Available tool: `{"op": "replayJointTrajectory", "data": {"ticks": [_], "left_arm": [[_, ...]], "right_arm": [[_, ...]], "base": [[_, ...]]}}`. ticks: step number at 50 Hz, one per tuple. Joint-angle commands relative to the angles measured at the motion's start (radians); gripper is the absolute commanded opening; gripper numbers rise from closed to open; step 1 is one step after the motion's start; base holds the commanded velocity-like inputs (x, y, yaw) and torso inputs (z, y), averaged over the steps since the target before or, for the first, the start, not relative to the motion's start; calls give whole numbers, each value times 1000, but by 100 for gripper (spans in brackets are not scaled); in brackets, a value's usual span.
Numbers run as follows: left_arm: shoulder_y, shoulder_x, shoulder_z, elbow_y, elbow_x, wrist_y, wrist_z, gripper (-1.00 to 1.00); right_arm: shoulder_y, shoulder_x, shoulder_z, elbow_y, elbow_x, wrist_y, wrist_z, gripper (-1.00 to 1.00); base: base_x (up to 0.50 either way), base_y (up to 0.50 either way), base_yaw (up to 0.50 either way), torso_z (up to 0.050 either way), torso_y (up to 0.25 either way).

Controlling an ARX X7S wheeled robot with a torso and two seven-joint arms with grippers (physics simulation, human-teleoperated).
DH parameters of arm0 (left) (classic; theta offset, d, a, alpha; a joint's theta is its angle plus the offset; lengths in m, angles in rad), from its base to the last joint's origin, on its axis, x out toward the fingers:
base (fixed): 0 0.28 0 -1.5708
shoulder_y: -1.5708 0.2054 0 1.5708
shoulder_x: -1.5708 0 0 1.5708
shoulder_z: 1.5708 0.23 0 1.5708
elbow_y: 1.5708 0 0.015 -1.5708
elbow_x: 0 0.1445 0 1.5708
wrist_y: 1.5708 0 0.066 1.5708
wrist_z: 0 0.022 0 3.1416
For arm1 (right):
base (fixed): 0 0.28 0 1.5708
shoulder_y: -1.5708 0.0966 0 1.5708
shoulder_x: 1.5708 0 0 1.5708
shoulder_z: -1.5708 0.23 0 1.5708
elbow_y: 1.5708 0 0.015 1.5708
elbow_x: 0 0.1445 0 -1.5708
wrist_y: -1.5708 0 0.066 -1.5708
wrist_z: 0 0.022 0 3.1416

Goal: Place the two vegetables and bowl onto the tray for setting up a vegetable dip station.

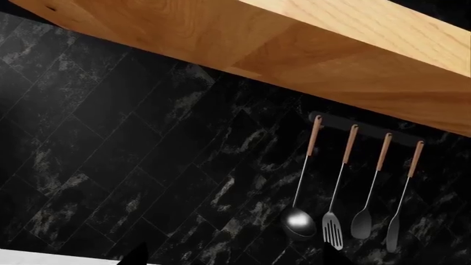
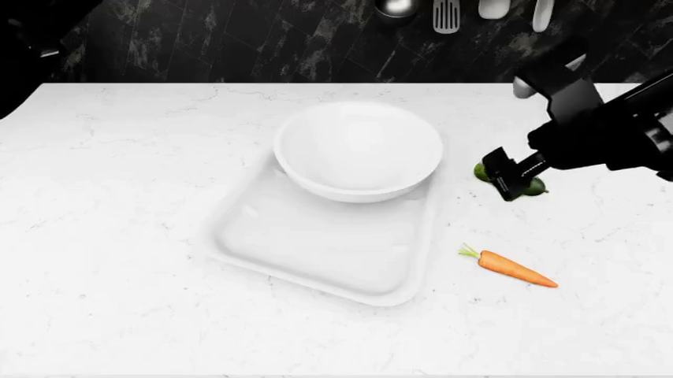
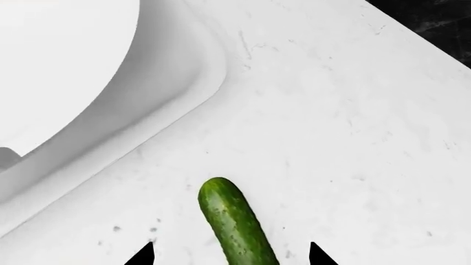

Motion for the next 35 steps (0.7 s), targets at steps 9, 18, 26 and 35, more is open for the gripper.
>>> {"op": "replayJointTrajectory", "data": {"ticks": [9, 18, 26, 35], "left_arm": [[1, 1, -5, 5, 1, -5, -2, 100], [0, 3, -7, 2, 2, -9, -3, 100], [1, 4, -8, 3, 4, -10, -2, 100], [-1, 3, -13, 8, 2, -13, -5, 100]], "right_arm": [[-65, 40, -7, -80, 21, 32, 49, 100], [-88, 36, 19, -60, 30, 10, 80, 100], [-79, 39, 22, -65, 28, 14, 89, 100], [-73, 46, 18, -72, 21, 16, 93, 100]], "base": [[0, 0, 0, 0, 0], [0, 0, 0, 0, 0], [0, 0, 0, 0, 0], [0, 0, 0, 0, 0]]}}
